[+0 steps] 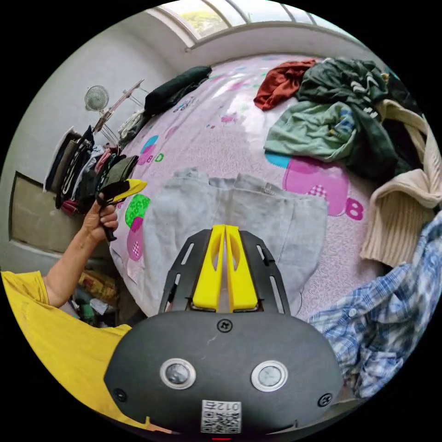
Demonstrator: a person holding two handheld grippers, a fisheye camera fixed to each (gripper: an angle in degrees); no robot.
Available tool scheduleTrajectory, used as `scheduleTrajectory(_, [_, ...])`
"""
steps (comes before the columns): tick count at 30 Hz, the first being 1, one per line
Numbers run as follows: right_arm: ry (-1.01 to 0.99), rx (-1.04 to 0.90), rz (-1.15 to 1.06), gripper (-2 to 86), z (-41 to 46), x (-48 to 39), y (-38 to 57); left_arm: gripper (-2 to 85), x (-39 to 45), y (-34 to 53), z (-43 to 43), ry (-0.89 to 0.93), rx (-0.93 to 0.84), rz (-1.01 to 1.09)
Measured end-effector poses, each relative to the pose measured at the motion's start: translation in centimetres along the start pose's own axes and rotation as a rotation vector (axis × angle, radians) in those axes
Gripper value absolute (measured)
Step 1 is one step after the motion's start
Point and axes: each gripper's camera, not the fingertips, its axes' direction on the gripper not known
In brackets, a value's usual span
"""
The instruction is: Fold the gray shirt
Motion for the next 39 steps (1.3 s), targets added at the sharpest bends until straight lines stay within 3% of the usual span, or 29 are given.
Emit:
scheduleTrajectory(2, [-0.014,0.028,0.026,0.8,-1.8,-2.6,-1.0,4.4,0.1,0.4,-1.9,0.026,0.008,0.022])
scheduleTrajectory(5, [-0.061,0.002,0.018,0.9,-1.3,-7.4,-3.0,3.4,0.0,1.2,-2.0,0.059,-0.142,0.061])
scheduleTrajectory(9, [-0.042,-0.070,0.006,0.7,1.8,-13.2,-6.2,2.4,-3.6,3.0,-1.0,0.142,-0.312,-0.054])
scheduleTrajectory(11, [0.059,-0.147,0.013,0.5,4.9,-15.3,-7.9,2.0,-5.2,3.4,-1.3,0.154,-0.343,-0.108])
scheduleTrajectory(17, [0.114,-0.324,0.126,0.4,10.3,-16.1,-11.2,1.3,-7.2,2.7,-4.1,0.103,-0.398,-0.069])
scheduleTrajectory(25, [0.147,-0.172,0.080,0.6,4.5,-19.3,-11.1,1.1,-8.5,0.9,-5.8,0.116,-0.360,-0.100])
scheduleTrajectory(28, [0.173,-0.196,0.028,0.6,4.9,-19.9,-10.3,1.1,-7.8,0.1,-5.1,0.129,-0.372,-0.087])
scheduleTrajectory(34, [0.131,-0.337,0.130,0.3,9.4,-17.1,-10.6,1.7,-6.0,-1.3,-3.5,0.120,-0.407,-0.081])
scheduleTrajectory(39, [0.050,-0.246,0.074,0.3,5.6,-16.5,-10.0,3.2,-4.7,-3.0,-0.9,0.065,-0.473,-0.090])
